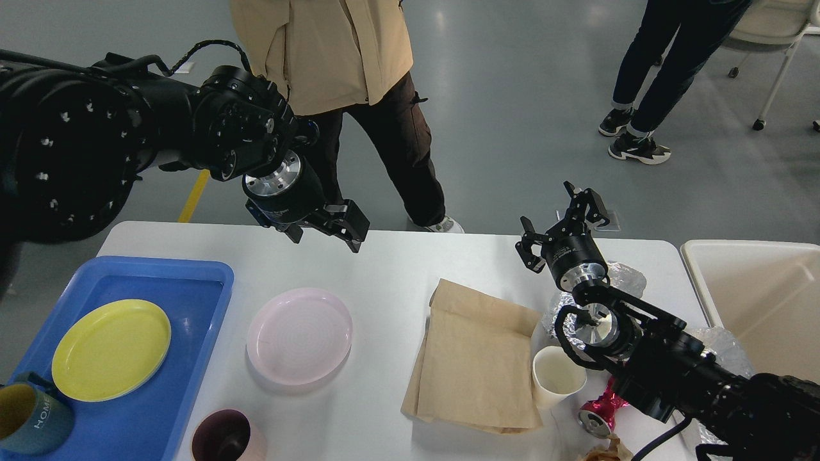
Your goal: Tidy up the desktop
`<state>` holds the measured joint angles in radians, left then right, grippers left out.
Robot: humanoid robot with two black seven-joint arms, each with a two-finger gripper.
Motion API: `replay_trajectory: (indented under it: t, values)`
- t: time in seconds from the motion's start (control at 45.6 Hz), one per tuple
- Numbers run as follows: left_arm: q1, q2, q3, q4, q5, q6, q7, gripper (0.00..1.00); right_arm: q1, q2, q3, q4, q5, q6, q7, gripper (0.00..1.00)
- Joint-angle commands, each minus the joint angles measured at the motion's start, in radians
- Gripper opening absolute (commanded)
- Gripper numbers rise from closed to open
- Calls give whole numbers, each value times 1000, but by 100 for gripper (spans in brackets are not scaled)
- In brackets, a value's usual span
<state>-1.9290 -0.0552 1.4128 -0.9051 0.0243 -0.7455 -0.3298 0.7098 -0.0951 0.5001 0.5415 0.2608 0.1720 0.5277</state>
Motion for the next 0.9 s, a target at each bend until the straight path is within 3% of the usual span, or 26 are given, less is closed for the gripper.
replay_trajectory:
  t: [0.0, 0.877]
  values:
    - [4, -2, 0, 0, 0, 0, 0, 100, 0, 0, 0, 0, 0, 0, 0, 100]
    - [15, 3, -40, 0, 0, -2, 2, 100, 0, 2, 0, 2, 0, 0, 0, 100]
